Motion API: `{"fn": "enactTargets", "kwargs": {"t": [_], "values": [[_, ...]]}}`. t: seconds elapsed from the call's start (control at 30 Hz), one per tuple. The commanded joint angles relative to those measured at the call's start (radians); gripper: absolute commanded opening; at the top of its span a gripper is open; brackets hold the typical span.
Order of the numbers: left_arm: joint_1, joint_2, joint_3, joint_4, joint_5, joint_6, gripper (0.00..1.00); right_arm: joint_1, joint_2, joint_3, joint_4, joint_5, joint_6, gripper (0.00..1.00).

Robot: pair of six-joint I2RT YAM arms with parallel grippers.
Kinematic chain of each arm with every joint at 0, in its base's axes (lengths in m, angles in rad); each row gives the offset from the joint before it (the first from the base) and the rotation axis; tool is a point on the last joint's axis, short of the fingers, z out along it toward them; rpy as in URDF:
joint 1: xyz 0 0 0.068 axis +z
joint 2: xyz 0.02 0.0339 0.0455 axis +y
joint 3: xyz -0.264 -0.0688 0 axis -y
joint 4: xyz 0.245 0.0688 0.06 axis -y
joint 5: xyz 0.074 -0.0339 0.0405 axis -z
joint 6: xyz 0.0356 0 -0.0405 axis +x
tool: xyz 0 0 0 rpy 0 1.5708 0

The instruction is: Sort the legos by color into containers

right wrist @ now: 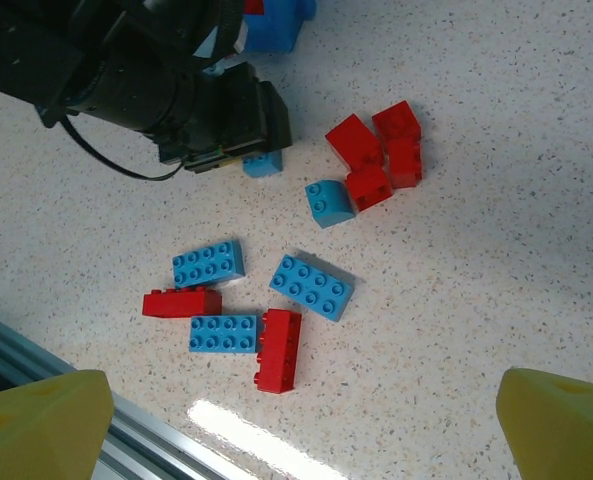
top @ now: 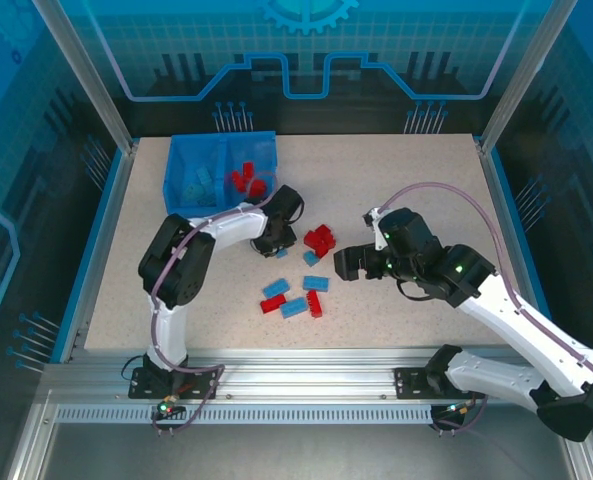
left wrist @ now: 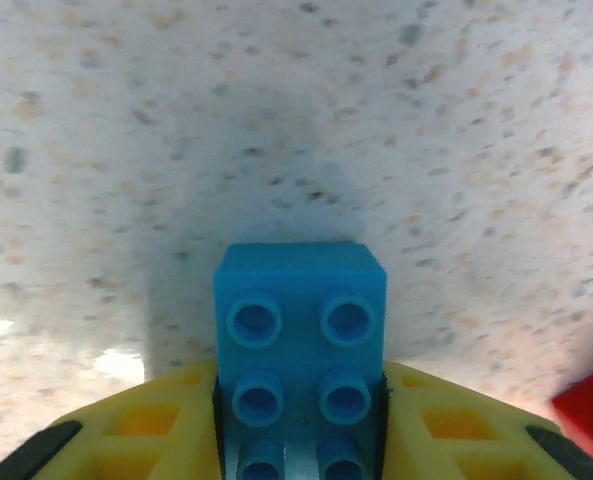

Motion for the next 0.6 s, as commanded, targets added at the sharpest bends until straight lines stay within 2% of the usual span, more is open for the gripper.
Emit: {"fn": "enactTargets", "kwargs": {"t": [0.0,0.13,0.23,0.33,0.47,0.57], "values": [[0.018,-0.086,-0.04,-0.067,-0.044,0.042,0.3,-0.011,0.01,0.01,0.023,-0.094,-0.019,1.0],[0.019,-0.219,-0.03,-0.091,-0.112,0.1,0.29,-0.009,0.022,0.01,0.086,-0.215,-0.035,1.0],[0.042,-0.306,0.016,-0.126,-0.187,0.154,0.3,-0.007,0.015,0.009,0.11,-0.197,-0.024,1.0],[0.106,-0.361,0.069,-0.123,-0.24,0.229,0.3,-0.006,0.003,0.012,0.103,-0.158,-0.022,1.0],[0.245,-0.343,0.179,-0.1,-0.29,0.356,0.31,-0.007,-0.007,0.014,0.078,-0.137,-0.02,1.0],[0.337,-0.232,0.295,-0.096,-0.355,0.44,0.31,-0.008,-0.018,0.003,0.078,-0.133,-0.006,1.0]]}}
